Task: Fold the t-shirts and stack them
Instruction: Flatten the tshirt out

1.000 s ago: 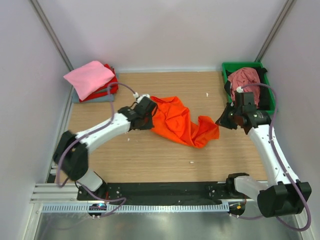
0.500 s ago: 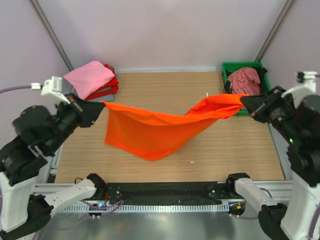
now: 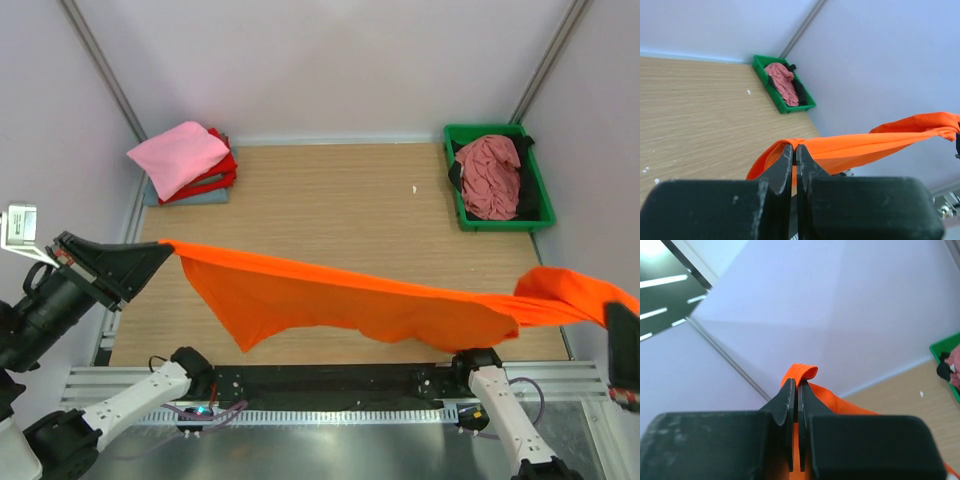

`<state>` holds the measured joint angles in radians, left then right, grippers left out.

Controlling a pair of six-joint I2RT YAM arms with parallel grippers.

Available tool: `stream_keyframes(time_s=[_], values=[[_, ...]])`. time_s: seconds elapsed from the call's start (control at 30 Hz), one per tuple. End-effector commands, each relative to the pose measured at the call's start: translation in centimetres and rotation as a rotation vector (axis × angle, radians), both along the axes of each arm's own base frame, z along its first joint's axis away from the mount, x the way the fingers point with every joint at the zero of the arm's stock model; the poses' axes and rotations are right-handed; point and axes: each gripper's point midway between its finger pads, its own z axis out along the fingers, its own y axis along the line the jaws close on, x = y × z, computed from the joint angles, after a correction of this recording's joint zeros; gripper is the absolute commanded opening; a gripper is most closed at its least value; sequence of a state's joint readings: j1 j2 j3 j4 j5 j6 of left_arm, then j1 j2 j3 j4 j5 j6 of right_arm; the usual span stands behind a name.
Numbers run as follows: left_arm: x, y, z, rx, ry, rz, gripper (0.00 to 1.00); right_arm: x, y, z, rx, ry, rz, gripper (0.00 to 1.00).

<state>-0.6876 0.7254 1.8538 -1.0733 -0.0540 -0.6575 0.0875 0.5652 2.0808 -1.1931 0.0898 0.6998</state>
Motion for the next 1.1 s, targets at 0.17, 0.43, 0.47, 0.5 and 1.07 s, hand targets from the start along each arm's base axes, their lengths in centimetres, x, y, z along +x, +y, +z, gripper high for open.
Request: stream_keyframes(time_s=[0.17, 0.43, 0.47, 0.5, 1.07], values=[[-0.3, -0.6, 1.7, 0.076, -0.131, -0.007, 0.0, 1.7, -2.6, 4.1, 0.01, -0.113, -0.179, 0.02], [15.2, -0.5, -9.0, 0.488, 0.218, 0.375, 0.0, 25.0, -3.5, -5.9, -0.077, 0.417, -0.26, 0.01], [18.5, -1.5, -11.3, 0.556, 0.275, 0.395, 0.0, 28.3, -3.3, -9.4, -0.068, 0.512, -0.235, 0.01], [20.6, -0.5, -12.6, 0.595, 0.317, 0.445, 0.0, 33.1, -3.2, -12.2, -0.062, 0.58, -0.221, 0.01], [33.7, 0.2, -24.5, 0.595, 0.622, 0.408, 1.0, 49.5, 5.6, -30.4, -0.422, 1.078, -0.203, 1.0]])
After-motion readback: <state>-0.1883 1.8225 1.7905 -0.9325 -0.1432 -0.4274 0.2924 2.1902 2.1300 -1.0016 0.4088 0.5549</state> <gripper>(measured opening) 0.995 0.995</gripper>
